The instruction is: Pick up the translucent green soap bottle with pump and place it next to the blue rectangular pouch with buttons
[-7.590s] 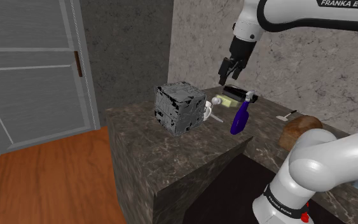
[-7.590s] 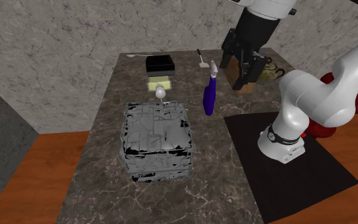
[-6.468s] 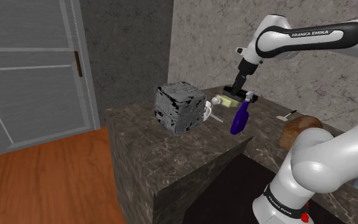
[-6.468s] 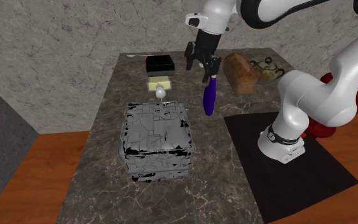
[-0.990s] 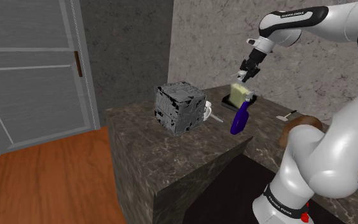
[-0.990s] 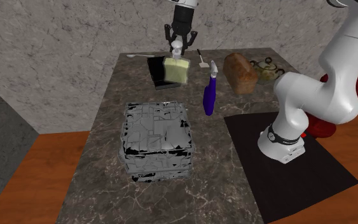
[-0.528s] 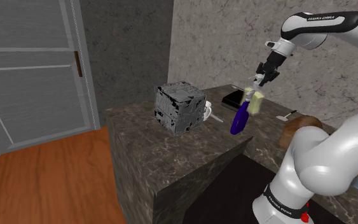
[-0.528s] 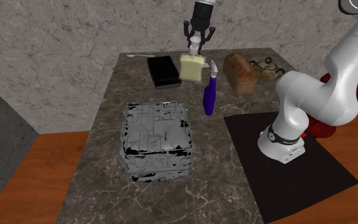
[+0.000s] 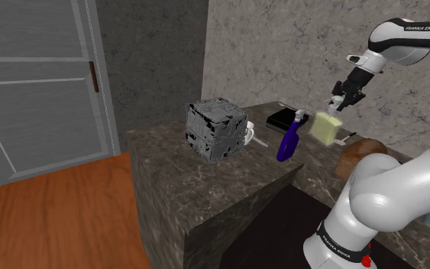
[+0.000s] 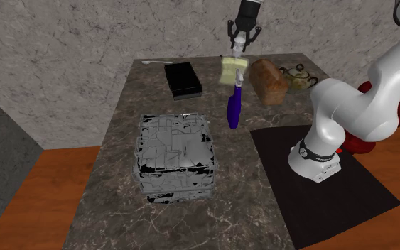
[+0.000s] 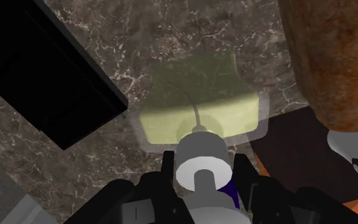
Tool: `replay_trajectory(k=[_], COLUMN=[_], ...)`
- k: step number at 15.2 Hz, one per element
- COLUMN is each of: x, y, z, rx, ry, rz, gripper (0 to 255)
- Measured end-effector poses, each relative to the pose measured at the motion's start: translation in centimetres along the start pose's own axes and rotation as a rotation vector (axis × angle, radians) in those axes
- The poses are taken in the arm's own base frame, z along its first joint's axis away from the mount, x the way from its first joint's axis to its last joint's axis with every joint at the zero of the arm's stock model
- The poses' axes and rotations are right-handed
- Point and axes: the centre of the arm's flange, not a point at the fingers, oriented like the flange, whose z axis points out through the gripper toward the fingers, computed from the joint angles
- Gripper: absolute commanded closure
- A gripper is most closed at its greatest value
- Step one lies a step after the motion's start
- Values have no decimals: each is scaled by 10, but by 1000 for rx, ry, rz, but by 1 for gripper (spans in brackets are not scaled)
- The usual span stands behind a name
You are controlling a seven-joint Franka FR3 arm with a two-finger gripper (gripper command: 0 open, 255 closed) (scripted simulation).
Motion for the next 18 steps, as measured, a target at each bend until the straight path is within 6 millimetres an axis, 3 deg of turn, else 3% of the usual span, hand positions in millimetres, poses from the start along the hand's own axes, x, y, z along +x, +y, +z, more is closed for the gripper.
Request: replay_trajectory(k=[18], x=[-174], y=[-149], z=[-66], rx=[-3], ry=[-2], rz=[-1], gripper=[255])
